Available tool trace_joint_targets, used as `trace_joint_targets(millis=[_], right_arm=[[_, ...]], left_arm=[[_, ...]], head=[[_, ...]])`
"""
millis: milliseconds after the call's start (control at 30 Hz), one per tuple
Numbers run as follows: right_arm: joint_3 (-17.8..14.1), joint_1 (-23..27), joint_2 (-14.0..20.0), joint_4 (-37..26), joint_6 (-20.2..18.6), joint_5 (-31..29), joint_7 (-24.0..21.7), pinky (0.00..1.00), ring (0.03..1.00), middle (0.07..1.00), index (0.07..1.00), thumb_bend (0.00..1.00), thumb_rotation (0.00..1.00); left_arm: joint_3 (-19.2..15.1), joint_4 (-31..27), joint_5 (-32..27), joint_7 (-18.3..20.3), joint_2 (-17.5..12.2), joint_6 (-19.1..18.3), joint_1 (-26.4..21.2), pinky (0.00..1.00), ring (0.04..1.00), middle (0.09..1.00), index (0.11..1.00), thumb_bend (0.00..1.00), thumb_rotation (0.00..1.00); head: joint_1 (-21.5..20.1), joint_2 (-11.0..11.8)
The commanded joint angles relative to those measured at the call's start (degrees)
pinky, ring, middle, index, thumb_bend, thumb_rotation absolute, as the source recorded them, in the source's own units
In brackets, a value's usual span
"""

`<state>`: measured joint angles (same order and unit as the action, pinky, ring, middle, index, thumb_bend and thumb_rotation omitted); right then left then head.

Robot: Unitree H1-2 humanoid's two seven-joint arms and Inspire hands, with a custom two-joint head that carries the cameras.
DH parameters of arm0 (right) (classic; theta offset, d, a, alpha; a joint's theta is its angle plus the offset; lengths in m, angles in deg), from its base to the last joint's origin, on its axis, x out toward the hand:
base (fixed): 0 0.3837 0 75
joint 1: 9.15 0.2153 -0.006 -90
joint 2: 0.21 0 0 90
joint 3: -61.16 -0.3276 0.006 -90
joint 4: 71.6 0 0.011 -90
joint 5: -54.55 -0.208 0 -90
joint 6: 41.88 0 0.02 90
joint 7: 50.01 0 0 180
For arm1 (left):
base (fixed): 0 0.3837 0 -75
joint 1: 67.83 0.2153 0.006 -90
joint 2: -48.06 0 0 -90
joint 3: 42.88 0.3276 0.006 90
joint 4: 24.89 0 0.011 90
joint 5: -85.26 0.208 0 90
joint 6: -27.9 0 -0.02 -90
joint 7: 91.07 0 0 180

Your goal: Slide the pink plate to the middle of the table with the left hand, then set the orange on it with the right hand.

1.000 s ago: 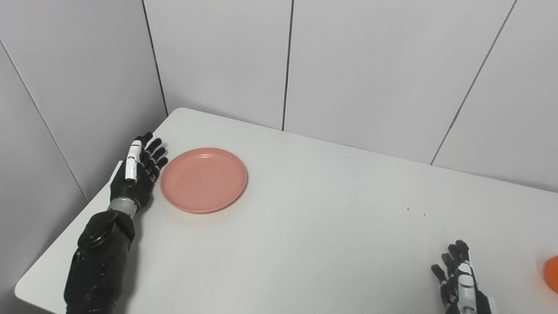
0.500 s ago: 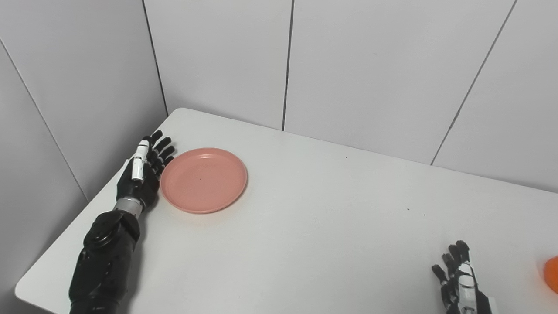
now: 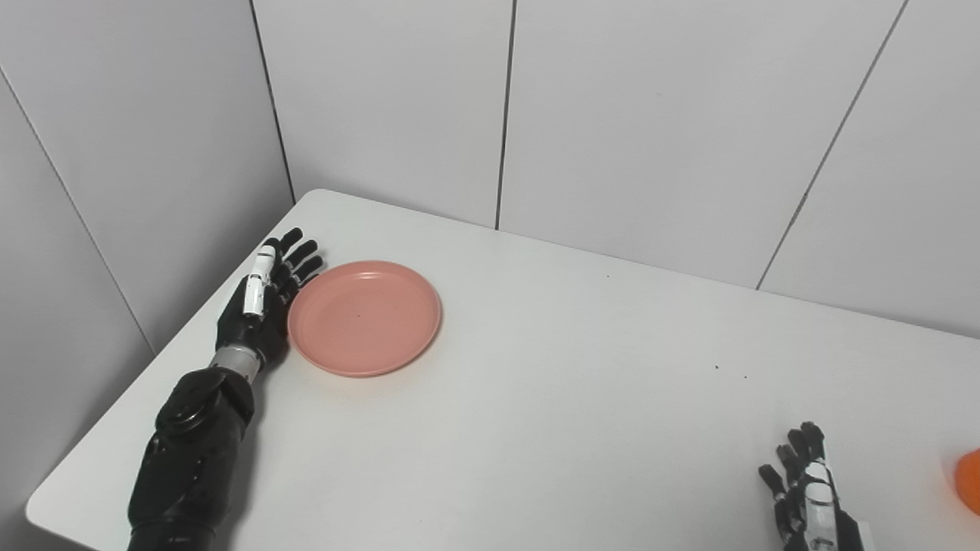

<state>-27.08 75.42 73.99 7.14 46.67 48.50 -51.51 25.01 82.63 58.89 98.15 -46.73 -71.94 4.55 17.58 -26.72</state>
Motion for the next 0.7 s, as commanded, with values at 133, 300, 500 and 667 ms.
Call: trace_joint_targets(millis=[133,300,500,667], right_arm=[[-0.09,0.85,0.11,-1.51,0.59,0.61,-0.13,1.0,1.0,1.0,1.0,0.14,1.0],[-0.06,0.72,-0.12,-1.9,0.07,0.27,-0.24,1.0,1.0,1.0,1.0,0.16,1.0],[-0.04,0.67,-0.44,-2.28,-0.01,0.29,-0.01,1.0,1.0,1.0,1.0,0.14,1.0],[0.1,0.75,-0.31,-1.88,0.64,0.71,-0.16,1.0,1.0,1.0,1.0,0.14,1.0]], left_arm=[[0.62,-0.28,-0.82,0.65,0.35,-1.29,-0.91,0.92,0.926,0.931,0.917,0.36,1.0],[1.31,-3.24,-0.54,-1.3,1.84,-3.88,-0.65,0.91,0.905,0.91,0.894,0.36,1.0],[3.29,-6.21,0.52,-2.64,2.94,-6.18,-0.21,0.9,0.908,0.914,0.901,0.34,1.0],[4.59,-7.59,1.2,-2.22,3.45,-6.96,0.11,0.9,0.903,0.904,0.888,0.33,1.0]], head=[[-0.05,-0.17],[-0.25,-0.31],[-0.41,-0.46],[-0.62,-0.58]])
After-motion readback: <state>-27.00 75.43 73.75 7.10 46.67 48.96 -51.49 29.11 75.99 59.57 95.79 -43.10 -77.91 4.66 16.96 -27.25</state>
